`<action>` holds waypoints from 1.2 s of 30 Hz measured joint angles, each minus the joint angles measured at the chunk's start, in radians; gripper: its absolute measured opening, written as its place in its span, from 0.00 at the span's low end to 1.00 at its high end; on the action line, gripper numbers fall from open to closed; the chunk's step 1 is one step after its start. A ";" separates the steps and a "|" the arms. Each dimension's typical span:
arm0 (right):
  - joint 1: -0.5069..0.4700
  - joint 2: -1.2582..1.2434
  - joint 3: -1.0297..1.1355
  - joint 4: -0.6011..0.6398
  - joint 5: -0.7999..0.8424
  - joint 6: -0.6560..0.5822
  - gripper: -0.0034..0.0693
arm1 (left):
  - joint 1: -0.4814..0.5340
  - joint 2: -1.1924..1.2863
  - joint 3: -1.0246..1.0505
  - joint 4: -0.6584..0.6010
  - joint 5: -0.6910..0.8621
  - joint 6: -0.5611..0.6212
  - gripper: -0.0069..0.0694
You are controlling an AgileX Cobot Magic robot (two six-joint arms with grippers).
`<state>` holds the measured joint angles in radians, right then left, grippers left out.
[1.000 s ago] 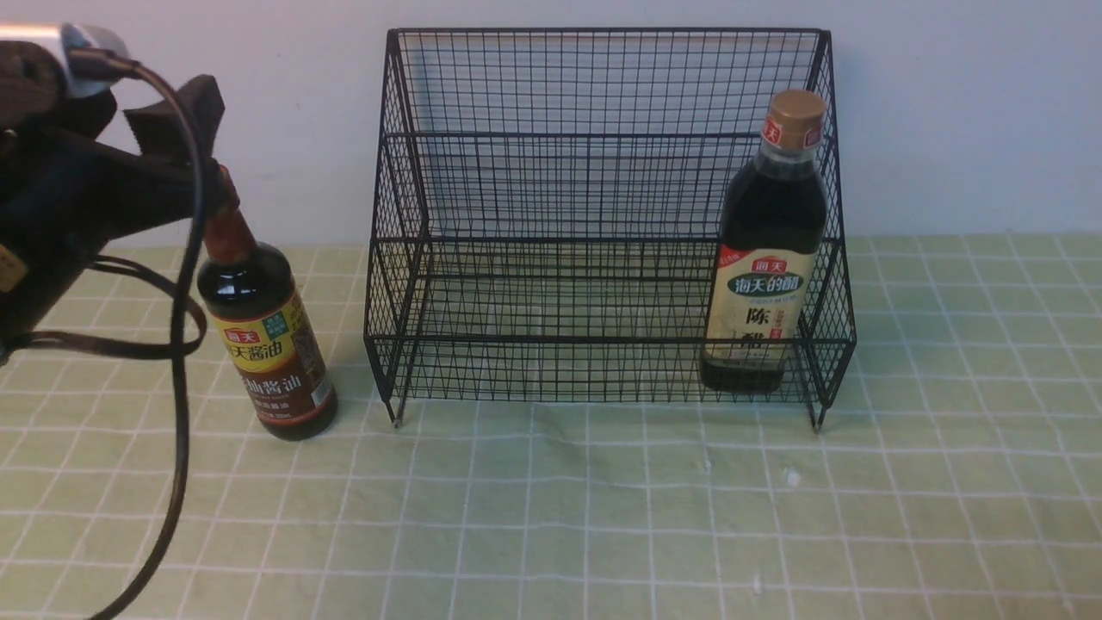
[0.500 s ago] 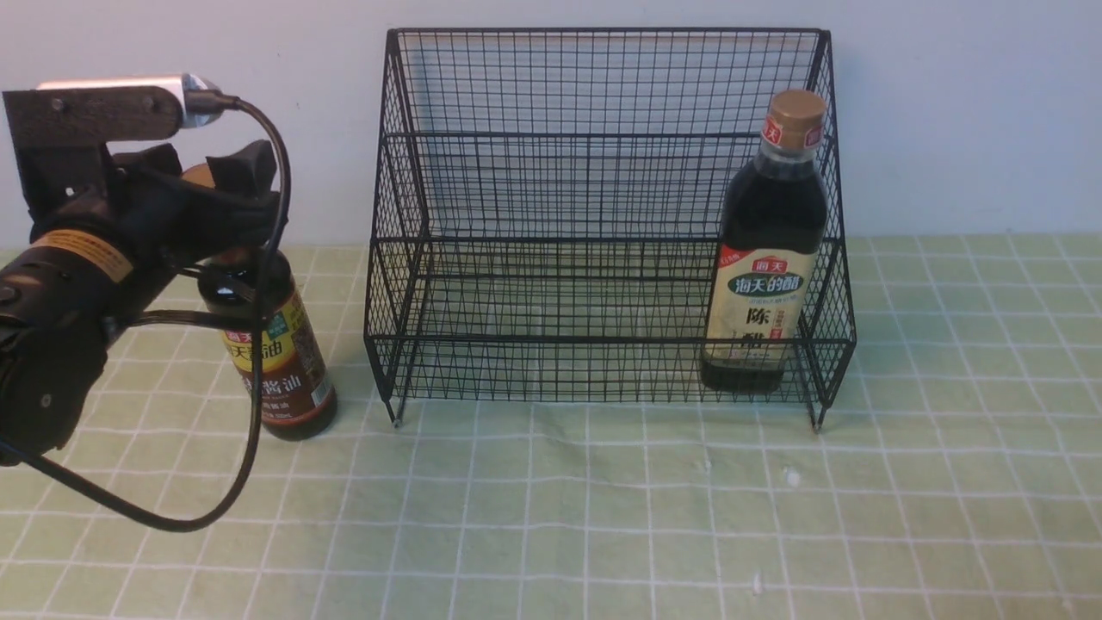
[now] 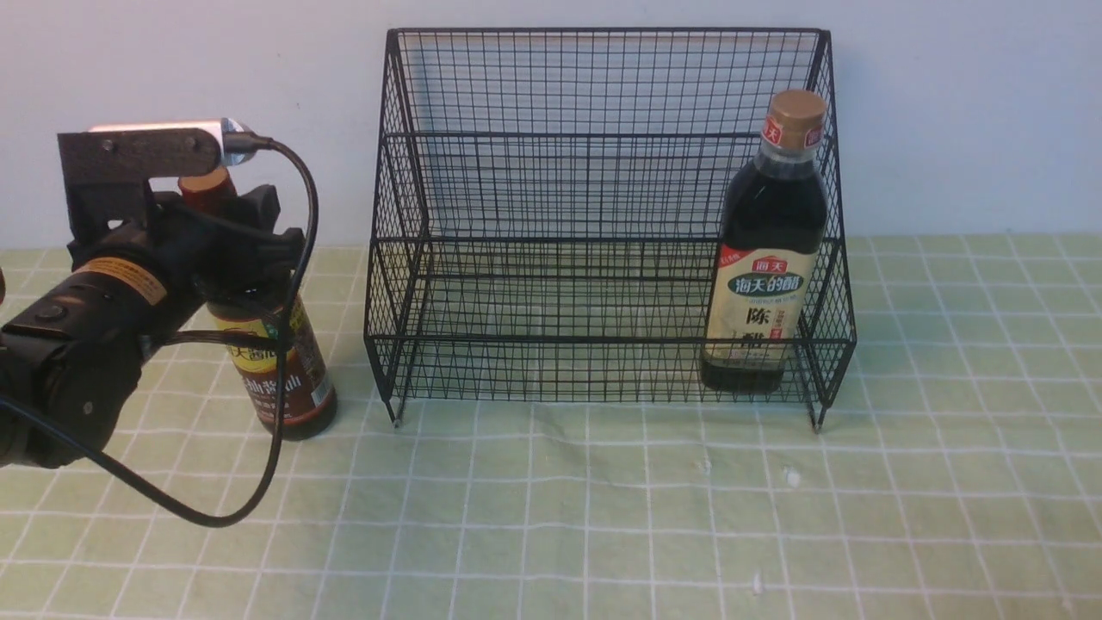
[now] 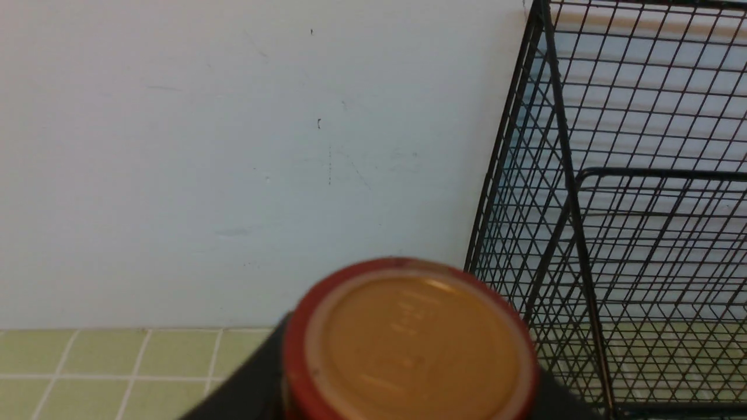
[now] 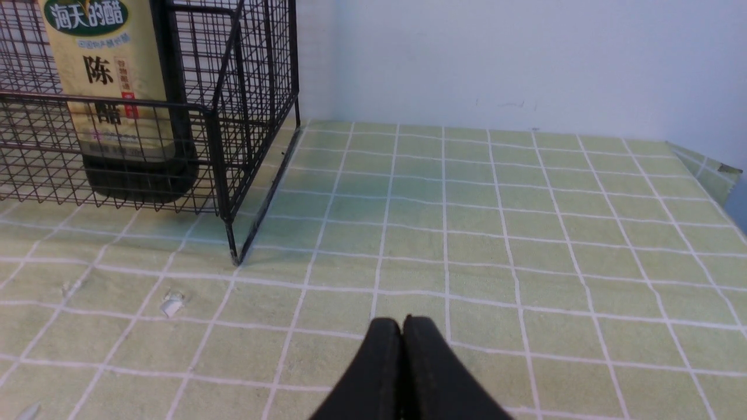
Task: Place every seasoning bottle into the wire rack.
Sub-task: Use the left arm to grab the condiment bottle closest to it, then use the left arm to put the condiment bottle back on the shelf
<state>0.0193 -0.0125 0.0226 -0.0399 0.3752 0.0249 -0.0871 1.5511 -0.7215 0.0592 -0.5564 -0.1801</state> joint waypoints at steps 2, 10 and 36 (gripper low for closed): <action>0.000 0.000 0.000 0.000 0.000 0.000 0.03 | 0.001 -0.008 0.000 0.027 0.018 -0.002 0.43; 0.000 0.000 0.000 0.000 0.000 0.000 0.03 | 0.001 -0.149 -0.042 0.153 0.262 -0.007 0.43; 0.000 0.000 0.000 0.000 0.000 0.000 0.03 | -0.260 -0.018 -0.661 0.233 0.358 -0.201 0.43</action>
<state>0.0193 -0.0125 0.0226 -0.0399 0.3755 0.0249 -0.3468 1.5332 -1.3821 0.2922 -0.1983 -0.3808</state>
